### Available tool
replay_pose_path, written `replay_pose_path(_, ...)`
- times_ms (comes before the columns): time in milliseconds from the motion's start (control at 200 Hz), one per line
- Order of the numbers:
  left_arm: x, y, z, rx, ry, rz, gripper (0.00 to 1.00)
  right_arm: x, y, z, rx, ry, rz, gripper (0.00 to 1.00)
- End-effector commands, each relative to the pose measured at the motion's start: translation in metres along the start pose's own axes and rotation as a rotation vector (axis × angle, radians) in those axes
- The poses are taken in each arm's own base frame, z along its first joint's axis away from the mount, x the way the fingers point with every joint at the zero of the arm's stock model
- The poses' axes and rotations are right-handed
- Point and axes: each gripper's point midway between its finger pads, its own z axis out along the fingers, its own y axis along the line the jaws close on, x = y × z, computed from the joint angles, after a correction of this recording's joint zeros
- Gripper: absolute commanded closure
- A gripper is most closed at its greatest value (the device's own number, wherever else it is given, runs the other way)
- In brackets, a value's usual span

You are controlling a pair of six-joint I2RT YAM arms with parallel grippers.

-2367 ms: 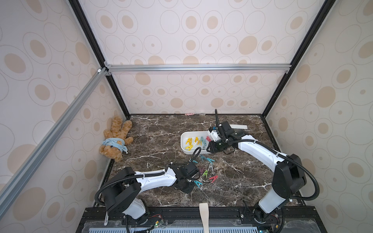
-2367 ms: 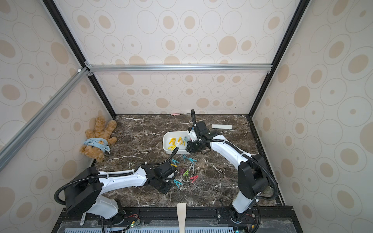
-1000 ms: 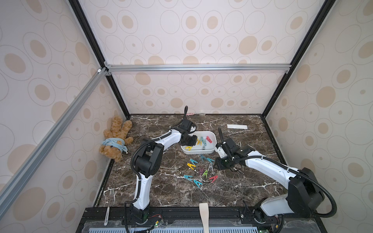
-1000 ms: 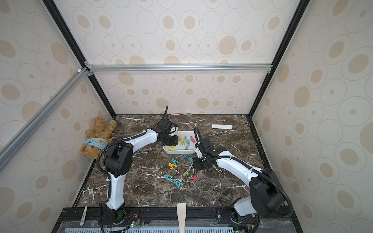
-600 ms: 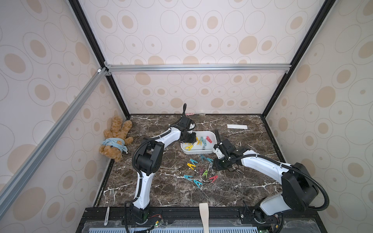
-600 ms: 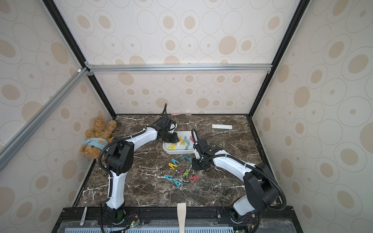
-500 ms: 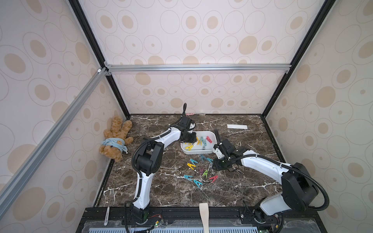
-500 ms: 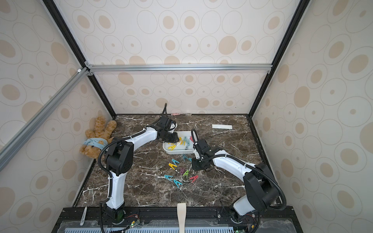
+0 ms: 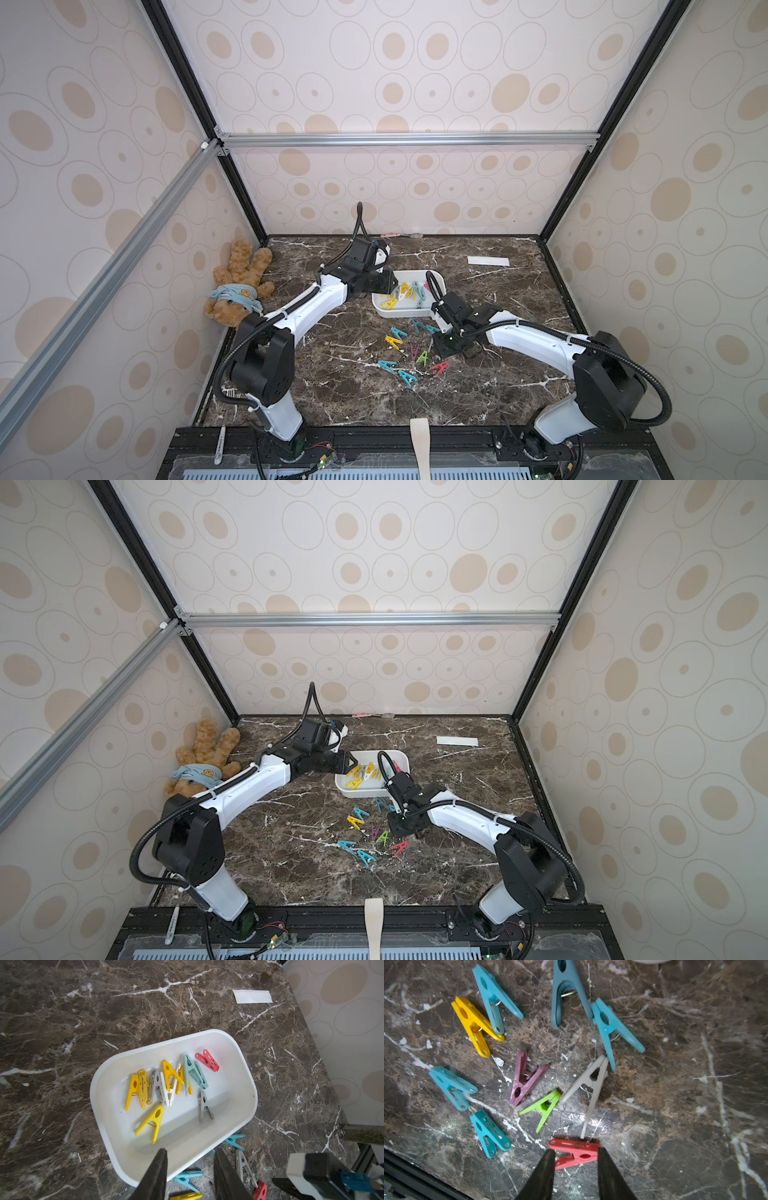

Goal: Put the clothespins into the storage box
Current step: Pick up the clothespin from the center of the board.

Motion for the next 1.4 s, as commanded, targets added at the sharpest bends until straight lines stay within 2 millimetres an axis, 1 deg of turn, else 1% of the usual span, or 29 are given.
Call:
replay_pose_path(0, 0.011, 0.008, -0.007, -0.026, -0.023, -0.039, 0.62, 0.005, -0.007, 0.009, 0.056, 0.016, 0.028, 0.66)
replay_pose_path(205, 0.029, 0.018, -0.014, -0.057, -0.016, -0.055, 0.62, 0.008, -0.01, 0.026, 0.07, 0.046, 0.02, 0.68)
replay_pose_path(365, 0.033, 0.022, -0.017, -0.082, -0.013, -0.049, 0.62, 0.006, -0.011, 0.036, 0.082, 0.057, 0.014, 0.72)
replay_pose_path(405, 0.033, 0.022, -0.017, -0.083, -0.016, -0.047, 0.62, 0.006, -0.011, 0.037, 0.083, 0.059, 0.014, 0.73)
replay_pose_path(460, 0.033, 0.022, -0.017, -0.084, -0.015, -0.048, 0.62, 0.006, -0.012, 0.039, 0.089, 0.063, 0.013, 0.77)
replay_pose_path(545, 0.034, 0.023, -0.016, -0.084, -0.009, -0.049, 0.62, 0.008, -0.014, 0.042, 0.097, 0.069, 0.015, 0.78)
replay_pose_path(665, 0.035, 0.023, -0.015, -0.08, -0.005, -0.054, 0.62, 0.009, -0.018, 0.046, 0.114, 0.07, 0.01, 0.85)
replay_pose_path(730, 0.037, 0.023, -0.013, -0.081, 0.001, -0.058, 0.62, 0.009, -0.02, 0.048, 0.123, 0.074, 0.008, 0.9)
replay_pose_path(815, 0.038, 0.024, -0.013, -0.085, 0.006, -0.064, 0.62, 0.009, -0.02, 0.048, 0.127, 0.077, 0.002, 0.97)
replay_pose_path(865, 0.038, 0.025, -0.014, -0.087, 0.003, -0.067, 0.62, 0.008, -0.02, 0.046, 0.127, 0.072, -0.003, 0.99)
replay_pose_path(1010, 0.039, 0.026, -0.017, -0.094, -0.007, -0.079, 0.62, 0.005, -0.02, 0.033, 0.136, 0.065, -0.026, 1.0)
replay_pose_path(1110, 0.04, 0.027, -0.02, -0.101, -0.018, -0.09, 0.62, 0.001, -0.019, 0.014, 0.138, 0.048, -0.043, 1.0)
replay_pose_path(1230, 0.045, 0.03, -0.022, -0.105, -0.038, -0.131, 0.63, -0.006, -0.015, -0.013, 0.136, 0.025, -0.065, 1.0)
replay_pose_path(1311, 0.054, 0.031, -0.021, -0.095, -0.043, -0.172, 0.63, -0.018, -0.007, -0.031, 0.102, -0.004, -0.072, 1.0)
replay_pose_path(1391, 0.063, 0.035, -0.022, -0.108, -0.034, -0.186, 0.63, -0.039, 0.006, -0.047, 0.025, -0.048, -0.057, 1.0)
